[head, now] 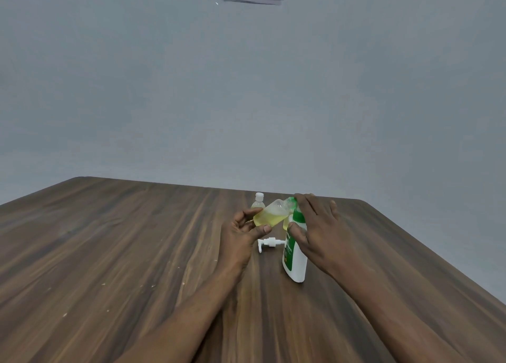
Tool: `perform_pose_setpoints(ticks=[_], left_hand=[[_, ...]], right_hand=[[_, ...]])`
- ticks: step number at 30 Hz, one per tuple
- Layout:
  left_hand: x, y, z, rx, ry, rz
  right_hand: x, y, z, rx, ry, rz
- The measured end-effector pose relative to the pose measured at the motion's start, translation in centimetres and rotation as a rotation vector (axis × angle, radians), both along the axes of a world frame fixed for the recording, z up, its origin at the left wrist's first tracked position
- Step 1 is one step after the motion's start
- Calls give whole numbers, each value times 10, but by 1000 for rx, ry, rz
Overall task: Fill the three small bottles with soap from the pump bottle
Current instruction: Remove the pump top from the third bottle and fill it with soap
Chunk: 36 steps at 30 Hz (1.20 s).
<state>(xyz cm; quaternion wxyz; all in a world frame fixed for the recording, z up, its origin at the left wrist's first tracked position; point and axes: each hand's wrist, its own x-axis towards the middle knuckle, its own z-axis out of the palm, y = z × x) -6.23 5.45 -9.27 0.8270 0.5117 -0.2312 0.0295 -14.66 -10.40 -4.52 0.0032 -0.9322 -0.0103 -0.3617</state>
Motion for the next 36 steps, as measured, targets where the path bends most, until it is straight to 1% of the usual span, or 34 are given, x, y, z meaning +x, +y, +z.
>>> perform_pose_setpoints(ticks=[4,10,19,26,36], left_hand=[[0,-1,2,-13,10,-5],[0,-1,-2,2,18,-3],[1,-1,2,-24,18,-11],[-2,-2,-2,-33,36,-20],[-1,-6,-1,-76,49,-38]], right_hand=[[1,-3,7,-14,48,-15],[-1,3,-1,41,7,17],[2,-2,8,-11,44,-2],[-1,3,-1,44,-44,21],[8,0,-6,91,-121,36]])
